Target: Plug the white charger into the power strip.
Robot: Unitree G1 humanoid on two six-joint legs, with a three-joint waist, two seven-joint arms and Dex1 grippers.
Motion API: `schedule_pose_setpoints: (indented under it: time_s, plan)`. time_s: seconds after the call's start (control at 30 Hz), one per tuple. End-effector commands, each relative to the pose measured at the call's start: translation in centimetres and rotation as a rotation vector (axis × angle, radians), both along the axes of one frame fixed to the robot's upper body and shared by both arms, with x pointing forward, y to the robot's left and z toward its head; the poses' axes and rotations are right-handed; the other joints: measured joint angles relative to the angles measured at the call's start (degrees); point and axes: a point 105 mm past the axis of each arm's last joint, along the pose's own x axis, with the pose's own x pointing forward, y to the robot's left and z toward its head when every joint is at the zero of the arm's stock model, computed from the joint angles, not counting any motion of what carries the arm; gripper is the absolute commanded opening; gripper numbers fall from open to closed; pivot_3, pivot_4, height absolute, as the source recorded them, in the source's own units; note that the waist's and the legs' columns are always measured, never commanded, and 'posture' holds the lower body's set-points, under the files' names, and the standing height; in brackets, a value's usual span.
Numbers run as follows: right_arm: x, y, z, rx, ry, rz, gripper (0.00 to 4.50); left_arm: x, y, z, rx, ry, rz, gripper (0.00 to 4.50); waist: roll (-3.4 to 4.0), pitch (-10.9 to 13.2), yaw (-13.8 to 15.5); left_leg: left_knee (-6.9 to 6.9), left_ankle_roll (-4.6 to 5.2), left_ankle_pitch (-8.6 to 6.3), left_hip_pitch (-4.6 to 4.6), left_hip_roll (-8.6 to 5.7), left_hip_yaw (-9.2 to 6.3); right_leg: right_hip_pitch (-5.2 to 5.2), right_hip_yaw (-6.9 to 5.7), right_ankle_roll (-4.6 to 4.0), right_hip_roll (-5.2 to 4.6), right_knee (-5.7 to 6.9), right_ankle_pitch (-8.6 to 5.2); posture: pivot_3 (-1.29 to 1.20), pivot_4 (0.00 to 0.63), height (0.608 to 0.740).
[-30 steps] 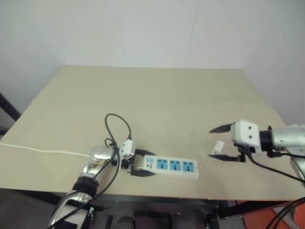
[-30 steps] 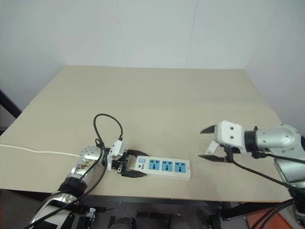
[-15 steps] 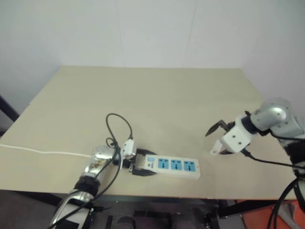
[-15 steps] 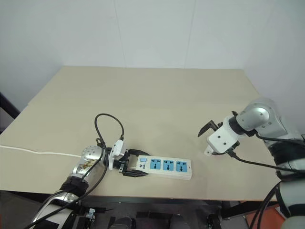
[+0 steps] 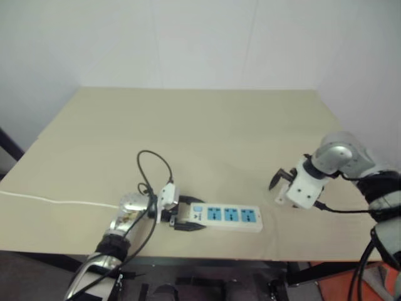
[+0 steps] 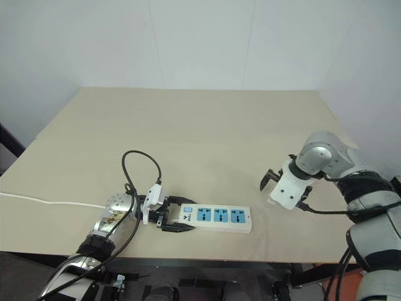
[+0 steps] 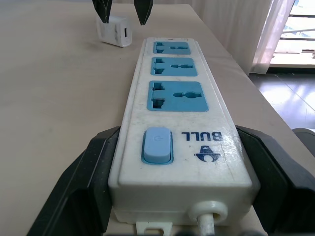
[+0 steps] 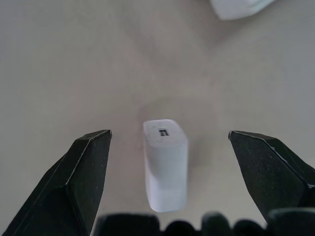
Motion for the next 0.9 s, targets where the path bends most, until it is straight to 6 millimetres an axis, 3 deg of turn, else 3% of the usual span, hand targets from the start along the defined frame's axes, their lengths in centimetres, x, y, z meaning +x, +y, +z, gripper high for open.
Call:
schedule_pose_setpoints:
  time_s: [0.03, 0.17, 0.5, 0.73, 0.9]
  plan:
    - [0.4, 0.0, 0.1, -0.014, -0.022, 0.012, 4.5, -0.4, -0.2, -0.6, 0.014, 0.019, -0.006, 3.27, 0.0, 0.0, -0.03, 0.0, 0.0, 0.0, 0.0, 0.0, 0.0, 0.0, 0.0, 0.0, 0.0, 0.0, 0.0, 0.0, 0.15, 0.74]
    - [0.8, 0.1, -0.6, -0.027, -0.021, 0.014, 4.5, -0.5, -0.1, -0.6, 0.02, 0.023, -0.003, 3.27, 0.0, 0.0, -0.12, 0.0, 0.0, 0.0, 0.01, 0.0, 0.0, -0.01, 0.0, -0.01, 0.0, 0.02, 0.0, 0.0, 0.15, 0.74]
    - [1.3, 0.4, -1.7, -0.087, -0.018, 0.056, 1.18, -0.7, 0.0, -0.8, 0.019, 0.032, 0.013, 3.27, 0.01, -0.01, -0.4, 0.0, 0.0, 0.0, 0.05, 0.0, 0.0, 0.01, 0.01, -0.03, 0.01, 0.05, 0.01, 0.0, 0.15, 0.74]
    - [1.6, 1.2, -1.6, -0.047, -0.06, 0.101, 1.16, -0.7, 0.1, -0.8, 0.022, 0.034, 0.025, 3.27, 0.0, -0.01, -0.55, -0.04, 0.0, 0.0, 0.49, 0.02, -0.01, 0.46, 0.0, -0.04, 0.02, -0.01, 0.0, 0.0, 0.15, 0.74]
    - [1.7, 3.4, 1.3, 0.199, -0.141, 0.079, 1.16, -0.6, 0.2, -0.9, 0.027, 0.037, 0.027, 3.27, 0.01, 0.0, -0.88, -0.13, 0.0, 0.0, 0.73, 0.02, -0.01, 0.65, 0.01, -0.07, 0.02, -0.02, -0.03, 0.0, 0.15, 0.74]
